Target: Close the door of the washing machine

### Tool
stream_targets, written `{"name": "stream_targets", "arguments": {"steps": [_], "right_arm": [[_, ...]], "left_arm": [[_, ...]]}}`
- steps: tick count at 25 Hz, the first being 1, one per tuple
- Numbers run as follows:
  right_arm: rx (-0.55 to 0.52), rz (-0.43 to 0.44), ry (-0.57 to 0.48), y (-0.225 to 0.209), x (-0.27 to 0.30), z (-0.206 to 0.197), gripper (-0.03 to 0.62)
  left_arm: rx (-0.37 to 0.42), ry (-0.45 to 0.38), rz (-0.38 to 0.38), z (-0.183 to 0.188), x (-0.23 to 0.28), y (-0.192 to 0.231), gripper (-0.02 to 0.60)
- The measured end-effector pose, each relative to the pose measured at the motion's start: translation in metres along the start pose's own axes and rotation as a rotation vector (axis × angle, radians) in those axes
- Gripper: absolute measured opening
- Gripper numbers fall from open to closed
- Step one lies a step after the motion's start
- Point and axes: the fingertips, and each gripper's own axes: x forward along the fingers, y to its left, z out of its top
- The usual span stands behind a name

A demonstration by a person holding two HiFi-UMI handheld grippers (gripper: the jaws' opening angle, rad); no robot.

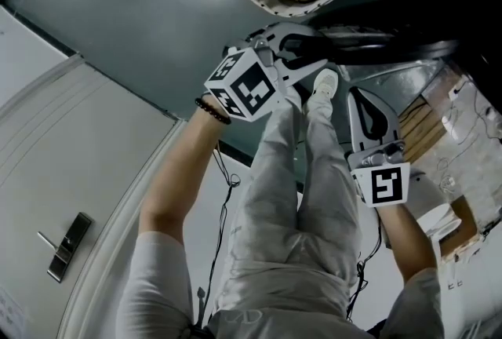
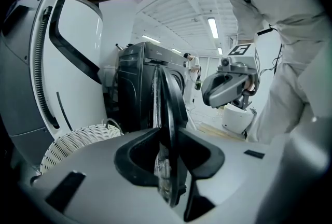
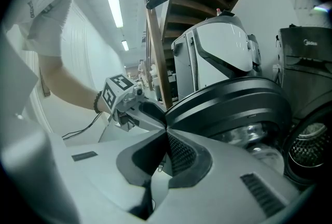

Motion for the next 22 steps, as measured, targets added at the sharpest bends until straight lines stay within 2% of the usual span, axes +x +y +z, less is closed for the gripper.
{"name": "stream_targets", "arguments": {"steps": [4, 8, 12, 22], "right_arm": [[0.007, -0.004, -0.002, 0.003, 0.002, -0.004, 0.011], [0.009, -0.016, 0.002, 0.005, 0.002, -0.009, 0.011], [0.007, -0.036, 0.003, 0.005, -0.004, -0.013, 0.011], [0.061, -0.144, 0.058, -0.005, -0.045, -0.05, 0.011]], "left_arm": [[-0.005, -0.002, 0.006, -0.001, 0.0, 0.001, 0.104], [-0.014, -0.007, 0.046, -0.001, -0.001, -0.001, 0.089], [-0.056, -0.01, 0.089, 0.0, 0.0, -0.008, 0.08], [-0.127, 0.023, 0.146, 0.002, 0.015, -0.056, 0.081]]}}
